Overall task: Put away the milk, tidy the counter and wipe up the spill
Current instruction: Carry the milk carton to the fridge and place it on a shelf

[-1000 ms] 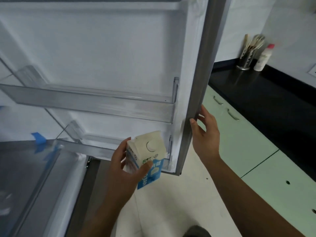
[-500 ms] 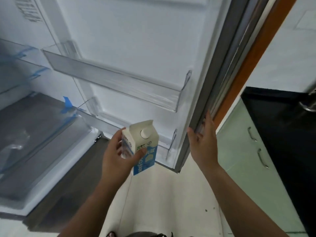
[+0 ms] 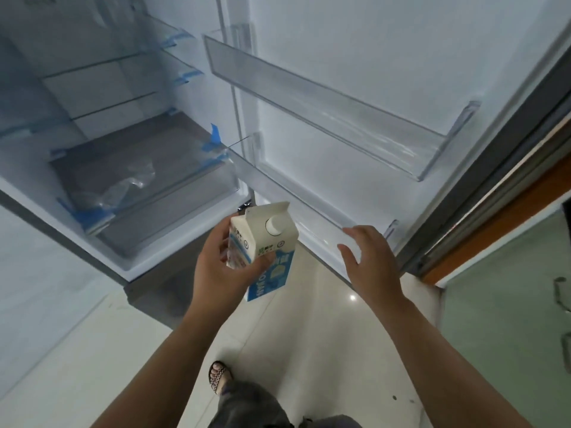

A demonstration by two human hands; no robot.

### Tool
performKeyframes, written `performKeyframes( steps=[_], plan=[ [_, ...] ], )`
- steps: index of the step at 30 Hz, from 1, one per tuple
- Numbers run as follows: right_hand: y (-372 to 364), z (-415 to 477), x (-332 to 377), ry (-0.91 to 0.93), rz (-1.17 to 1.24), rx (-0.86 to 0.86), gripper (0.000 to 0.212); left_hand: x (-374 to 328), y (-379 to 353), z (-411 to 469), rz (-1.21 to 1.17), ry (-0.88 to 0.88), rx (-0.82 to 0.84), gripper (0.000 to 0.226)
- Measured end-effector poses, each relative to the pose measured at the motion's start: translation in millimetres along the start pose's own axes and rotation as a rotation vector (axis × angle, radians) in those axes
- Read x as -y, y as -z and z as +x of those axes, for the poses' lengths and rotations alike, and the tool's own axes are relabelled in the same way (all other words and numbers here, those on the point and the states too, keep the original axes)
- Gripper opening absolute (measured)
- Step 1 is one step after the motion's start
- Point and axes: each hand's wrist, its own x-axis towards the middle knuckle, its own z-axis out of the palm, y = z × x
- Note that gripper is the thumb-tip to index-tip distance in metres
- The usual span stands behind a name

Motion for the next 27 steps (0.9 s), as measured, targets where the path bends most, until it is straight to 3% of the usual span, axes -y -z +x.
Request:
performKeyframes(
  steps=[6,16,19,23,27],
  plan=[
    [-19,29,25,0.033,0.020,0.015,0.033,16,31,29,0.004,0.045,-0.097,0.051],
    [-91,161,164,0.269,0.190,0.205,0.052,3,145,122,0.066,0.002,-0.311,0.054],
    [-111,208,211,0.339,0.214,0.203,0.044,-10,189,151,0.061,-0.073,-0.388,0.051],
    [-135,271,273,0.457,0.253,0.160,0.044,-27,242,189,0.097,-0.126,-0.500,0.066],
    [-156,327,323,0.552,0.239,0.161,0.041,-46,282,227,0.072,-0.179,-0.613,0.055]
  ],
)
